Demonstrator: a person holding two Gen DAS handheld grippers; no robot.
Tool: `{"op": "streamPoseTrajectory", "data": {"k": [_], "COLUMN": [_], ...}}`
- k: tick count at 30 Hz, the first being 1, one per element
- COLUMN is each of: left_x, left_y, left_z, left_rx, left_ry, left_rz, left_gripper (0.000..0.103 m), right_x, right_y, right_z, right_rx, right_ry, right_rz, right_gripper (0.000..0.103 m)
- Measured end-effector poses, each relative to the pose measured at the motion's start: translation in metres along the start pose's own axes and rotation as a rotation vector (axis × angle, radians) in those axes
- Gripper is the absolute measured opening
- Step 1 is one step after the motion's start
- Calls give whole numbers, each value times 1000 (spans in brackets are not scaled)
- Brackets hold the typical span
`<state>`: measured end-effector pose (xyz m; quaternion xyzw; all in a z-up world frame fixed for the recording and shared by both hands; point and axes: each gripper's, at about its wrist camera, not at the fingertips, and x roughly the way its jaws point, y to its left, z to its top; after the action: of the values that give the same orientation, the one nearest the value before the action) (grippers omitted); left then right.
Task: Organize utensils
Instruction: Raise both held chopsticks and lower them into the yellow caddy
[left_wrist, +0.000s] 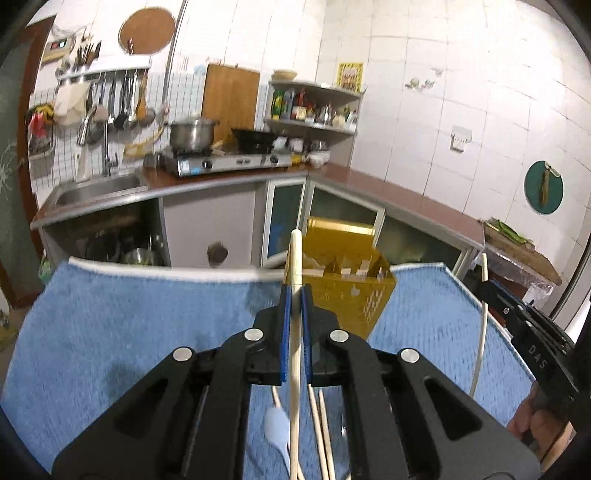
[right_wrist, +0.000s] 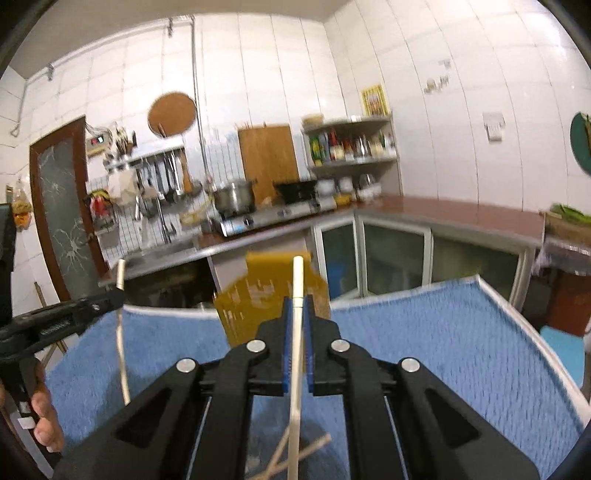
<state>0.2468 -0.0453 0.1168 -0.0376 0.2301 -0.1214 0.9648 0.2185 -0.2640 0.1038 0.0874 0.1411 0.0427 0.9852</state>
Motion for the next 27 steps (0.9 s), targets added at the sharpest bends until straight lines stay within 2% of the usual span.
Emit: {"op": "streamPoseTrajectory", "data": {"k": [6, 12, 17, 27], "left_x": [2, 14, 38, 85], "left_y": [-12, -23, -23, -21], "left_z": [31, 59, 85, 135], "left_rx": [23, 48, 40, 0], "left_ry": [-75, -130, -158, -278], "left_rz": [-11, -11, -18, -18], "left_gripper": [4, 4, 4, 4], "right_x": [1, 13, 30, 80], "right_y": [9, 8, 3, -15], "right_z": [37, 64, 81, 104], "right_rx": [2, 3, 7, 46], "right_ry": [-101, -150, -180, -286], "right_rz": [8, 5, 4, 0], "right_gripper": [6, 6, 6, 6]}}
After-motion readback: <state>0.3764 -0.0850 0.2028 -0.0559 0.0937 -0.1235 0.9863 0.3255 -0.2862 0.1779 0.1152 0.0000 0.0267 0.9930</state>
